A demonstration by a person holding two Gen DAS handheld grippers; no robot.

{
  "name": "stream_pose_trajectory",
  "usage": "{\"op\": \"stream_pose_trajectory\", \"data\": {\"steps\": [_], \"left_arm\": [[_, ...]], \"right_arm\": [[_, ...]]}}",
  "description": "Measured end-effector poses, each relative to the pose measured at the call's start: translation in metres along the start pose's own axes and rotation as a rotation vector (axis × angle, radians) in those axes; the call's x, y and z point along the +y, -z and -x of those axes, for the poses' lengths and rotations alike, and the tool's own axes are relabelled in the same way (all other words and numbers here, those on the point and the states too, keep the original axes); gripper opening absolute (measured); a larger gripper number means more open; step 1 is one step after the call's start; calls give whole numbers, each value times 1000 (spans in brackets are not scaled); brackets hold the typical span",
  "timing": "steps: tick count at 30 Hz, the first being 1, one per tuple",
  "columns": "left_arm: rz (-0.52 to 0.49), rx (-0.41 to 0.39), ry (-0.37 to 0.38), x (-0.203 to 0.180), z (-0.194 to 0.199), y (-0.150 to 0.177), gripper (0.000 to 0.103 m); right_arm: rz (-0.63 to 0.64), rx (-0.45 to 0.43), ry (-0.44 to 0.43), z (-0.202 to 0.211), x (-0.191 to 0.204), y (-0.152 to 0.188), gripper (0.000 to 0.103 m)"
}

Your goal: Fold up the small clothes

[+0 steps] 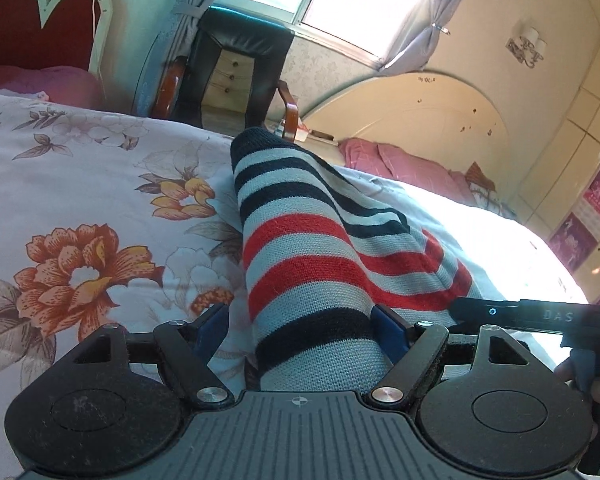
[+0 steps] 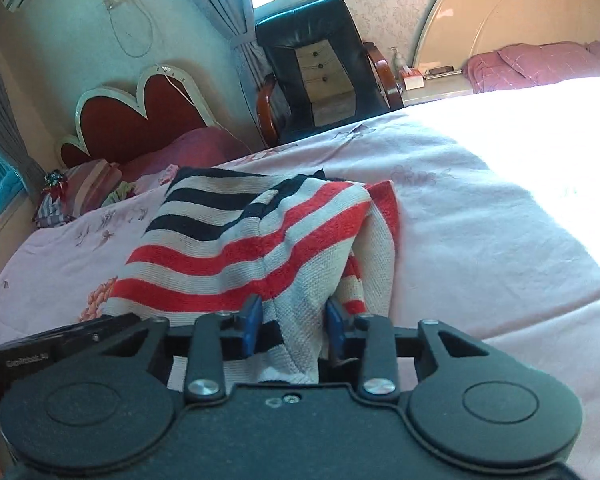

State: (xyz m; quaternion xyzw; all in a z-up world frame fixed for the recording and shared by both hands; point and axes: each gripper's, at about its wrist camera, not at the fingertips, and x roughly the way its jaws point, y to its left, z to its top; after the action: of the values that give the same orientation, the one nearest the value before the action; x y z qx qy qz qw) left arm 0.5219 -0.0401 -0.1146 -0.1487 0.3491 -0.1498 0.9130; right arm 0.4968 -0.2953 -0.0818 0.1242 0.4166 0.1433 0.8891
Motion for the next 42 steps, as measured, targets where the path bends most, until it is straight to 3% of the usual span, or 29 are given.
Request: {"op": "stream_pose_trajectory", "data": {"steps": [2,5,9,10,12,15,18,19,21,22,23,25,27,28,29,30,34,37,38,42], "left_arm": [[12,-1,-1,2,-1,1,78],[18,4,6,-1,-3,1,78],[-19,21,-14,-12,-10,-1,78],[-19,51,-16,-13,-17,-1,78],[-13,98,1,-15,-28,1,78],[-50,103,-8,-20,-24,-6,78],[-13,-9,42,-8,0,-22,78],[-2,-40,54,-4,4,-27,78],[5,-41,62,1,-2,-41,77],[3,-14,53,2,-9,-47,61],[2,20,47,2,-18,-51,53],[24,59,36,6,-33,-53,52],[55,76,40,11,-43,-53,52],[66,85,41,13,-48,-52,53],[74,93,40,14,-51,-51,53],[78,96,40,14,-54,-49,53],[4,102,1,2,-62,-45,53],[-124,116,-69,-21,-73,-42,60],[-163,116,-91,-28,-74,-42,62],[-138,122,-71,-24,-67,-51,62]], "right_arm": [[17,-2,8,-9,-1,0,24],[104,-85,27,0,4,7,11],[241,-274,42,33,16,21,11],[240,-271,45,30,12,23,11],[229,-174,96,6,1,27,12],[189,-169,92,2,-6,28,13],[162,-160,93,14,-2,19,23],[161,-210,98,24,-3,15,27],[158,-246,94,31,-4,3,29],[142,-217,113,25,-6,-7,30],[100,-172,121,15,-12,-17,37],[-46,-75,81,-7,-34,-34,41],[-172,-56,-3,-21,-55,-42,40],[-210,-55,-36,-26,-62,-44,34],[-225,-58,-59,-29,-67,-45,17],[-210,-76,-68,-31,-67,-46,9],[76,-212,10,-20,-45,-38,8],[198,-137,122,-50,-46,-24,8],[222,-150,140,-55,-47,-21,8],[174,-129,160,-53,-43,-26,14]]}}
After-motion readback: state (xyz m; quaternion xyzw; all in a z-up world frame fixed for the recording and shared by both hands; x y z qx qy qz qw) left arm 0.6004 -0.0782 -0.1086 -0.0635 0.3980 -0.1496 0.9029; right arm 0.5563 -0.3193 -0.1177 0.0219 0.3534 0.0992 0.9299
